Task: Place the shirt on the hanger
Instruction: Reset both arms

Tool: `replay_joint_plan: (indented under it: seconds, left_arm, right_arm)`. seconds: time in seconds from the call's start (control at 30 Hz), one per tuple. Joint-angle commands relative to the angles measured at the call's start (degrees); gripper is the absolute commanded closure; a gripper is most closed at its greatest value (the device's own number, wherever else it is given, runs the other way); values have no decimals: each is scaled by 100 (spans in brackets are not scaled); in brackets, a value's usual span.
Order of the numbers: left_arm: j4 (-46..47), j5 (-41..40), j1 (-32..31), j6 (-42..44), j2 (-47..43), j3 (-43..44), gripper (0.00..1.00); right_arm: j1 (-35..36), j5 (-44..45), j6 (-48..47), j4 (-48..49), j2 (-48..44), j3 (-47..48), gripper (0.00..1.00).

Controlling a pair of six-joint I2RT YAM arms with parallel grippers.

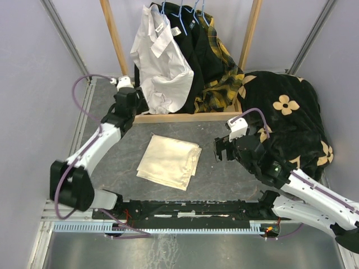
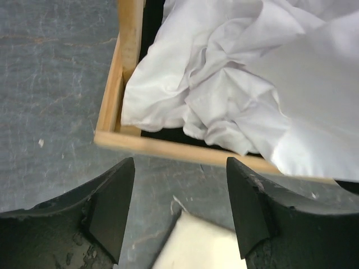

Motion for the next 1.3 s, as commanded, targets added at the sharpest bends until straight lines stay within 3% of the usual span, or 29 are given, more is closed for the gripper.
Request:
replay_joint_plan:
  seconds: [0.0, 0.17, 0.47, 0.6, 0.8, 1.1, 1.27]
  left_arm:
    - [-417, 116, -21, -207, -1305, -423, 24]
    - [-862, 352, -21, 399, -2639, -842, 5]
    - [-1614, 714, -21, 1213, -4798, -1019, 3]
    - [-2236, 247, -473, 1365, -4767, -743, 3]
    - [-2276, -757, -1471, 1689, -5442, -975, 3]
    - [-2191, -1297, -1482, 482, -5419, -1246, 4]
    - [-2003, -1389, -1480, 332, -5542, -1392, 4]
  right_arm:
    - [9, 819, 390, -184, -93, 760, 1]
    - [4, 424, 514, -213, -227, 1199, 1]
    - [11, 655, -39, -607, -863, 1257, 1]
    - [9, 1056, -385, -1068, -1128, 1307, 1]
    - [9, 1601, -654, -1861, -1560, 1490, 1]
    - [11, 2109, -196, -1650, -2508, 990, 1]
    - [9, 2119, 8, -1701, -2522, 864, 1]
